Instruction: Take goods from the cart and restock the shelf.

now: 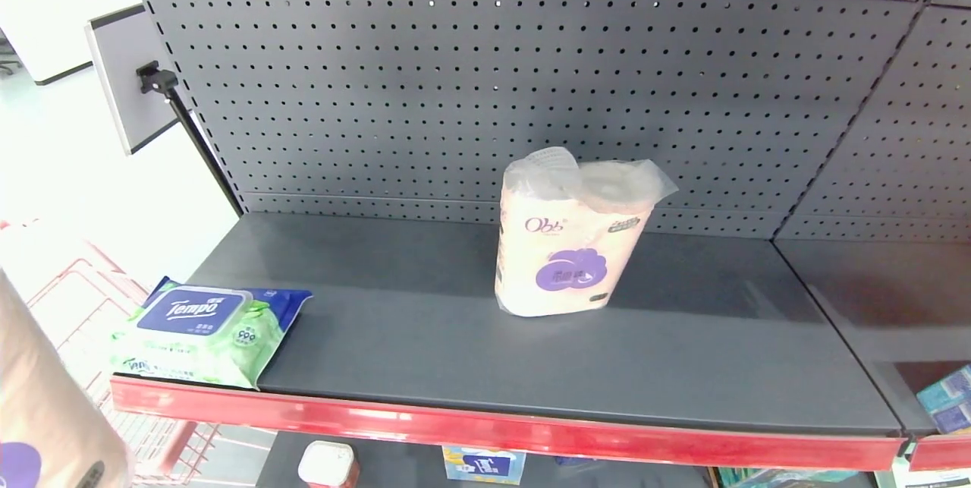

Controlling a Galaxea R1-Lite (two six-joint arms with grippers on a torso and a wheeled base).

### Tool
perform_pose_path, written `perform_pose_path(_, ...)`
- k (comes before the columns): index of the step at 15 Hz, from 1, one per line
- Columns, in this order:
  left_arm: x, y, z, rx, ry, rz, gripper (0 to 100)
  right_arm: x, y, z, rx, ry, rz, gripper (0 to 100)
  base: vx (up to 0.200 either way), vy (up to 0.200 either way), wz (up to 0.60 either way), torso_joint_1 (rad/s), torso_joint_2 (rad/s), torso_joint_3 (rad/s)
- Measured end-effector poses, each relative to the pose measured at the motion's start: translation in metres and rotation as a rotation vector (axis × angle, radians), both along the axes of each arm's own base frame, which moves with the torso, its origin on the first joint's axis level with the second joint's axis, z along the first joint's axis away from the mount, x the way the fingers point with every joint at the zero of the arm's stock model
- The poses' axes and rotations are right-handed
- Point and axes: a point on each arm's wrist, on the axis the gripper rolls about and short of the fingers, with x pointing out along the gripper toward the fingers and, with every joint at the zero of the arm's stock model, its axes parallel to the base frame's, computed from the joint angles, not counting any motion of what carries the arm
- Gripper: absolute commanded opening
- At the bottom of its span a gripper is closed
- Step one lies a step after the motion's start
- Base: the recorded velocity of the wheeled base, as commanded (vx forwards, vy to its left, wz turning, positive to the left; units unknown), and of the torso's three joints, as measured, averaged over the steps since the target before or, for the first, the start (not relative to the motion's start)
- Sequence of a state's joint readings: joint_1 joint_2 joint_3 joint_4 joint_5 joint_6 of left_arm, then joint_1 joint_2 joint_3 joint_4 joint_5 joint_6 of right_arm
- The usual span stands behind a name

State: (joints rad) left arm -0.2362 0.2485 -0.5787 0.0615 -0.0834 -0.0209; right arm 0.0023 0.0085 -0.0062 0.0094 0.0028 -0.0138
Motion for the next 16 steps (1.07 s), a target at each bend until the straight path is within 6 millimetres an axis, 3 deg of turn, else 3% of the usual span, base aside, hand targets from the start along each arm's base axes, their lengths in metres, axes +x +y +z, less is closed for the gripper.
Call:
perform_pose_path(2, 0.000, 0.000, -0.001, 0.005, 0.002, -0.004, 0, -0.001, 0.001, 0.010, 0.011, -0.017, 0.033, 100, 0.000, 0.000, 0.00, 0.000, 0.00, 0.000)
perform_pose_path(3, 0.001, -0.001, -0.002, 0.009, 0.006, -0.014, 0, -0.003, 0.001, 0.025, 0.047, -0.038, 0.042, 100, 0.000, 0.000, 0.00, 0.000, 0.00, 0.000)
perform_pose_path(5, 0.002, -0.001, -0.004, 0.019, 0.012, -0.045, 0, -0.004, 0.001, 0.074, 0.107, -0.084, 0.070, 100, 0.000, 0.000, 0.00, 0.000, 0.00, 0.000)
perform_pose_path(7, 0.002, -0.002, -0.005, 0.030, 0.012, -0.084, 0, 0.009, 0.003, 0.108, 0.120, -0.052, 0.185, 100, 0.000, 0.000, 0.00, 0.000, 0.00, 0.000)
perform_pose_path(10, 0.001, -0.003, -0.006, 0.037, 0.010, -0.111, 0, 0.043, 0.010, 0.124, 0.117, 0.057, 0.458, 100, 0.000, 0.000, 0.00, 0.000, 0.00, 0.000)
perform_pose_path(16, 0.002, -0.003, -0.004, 0.037, 0.011, -0.111, 0, 0.111, 0.022, 0.132, 0.131, 0.161, 0.725, 100, 0.000, 0.000, 0.00, 0.000, 0.00, 0.000)
